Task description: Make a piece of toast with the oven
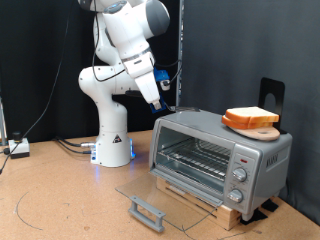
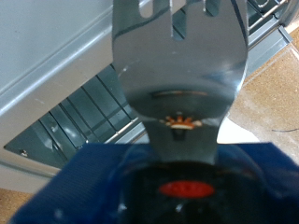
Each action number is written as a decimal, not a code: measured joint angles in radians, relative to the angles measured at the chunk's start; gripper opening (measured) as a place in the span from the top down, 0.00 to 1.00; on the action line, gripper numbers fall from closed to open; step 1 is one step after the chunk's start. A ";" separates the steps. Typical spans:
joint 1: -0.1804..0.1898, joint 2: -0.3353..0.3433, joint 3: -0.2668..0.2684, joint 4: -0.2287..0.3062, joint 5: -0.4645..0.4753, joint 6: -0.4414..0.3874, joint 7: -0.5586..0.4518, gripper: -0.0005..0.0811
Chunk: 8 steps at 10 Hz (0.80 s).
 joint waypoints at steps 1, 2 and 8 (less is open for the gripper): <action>0.000 0.000 0.011 -0.006 0.000 0.030 0.000 0.51; 0.000 0.002 0.023 -0.009 0.000 0.047 0.000 0.51; 0.040 0.068 0.081 0.001 0.040 0.072 0.020 0.51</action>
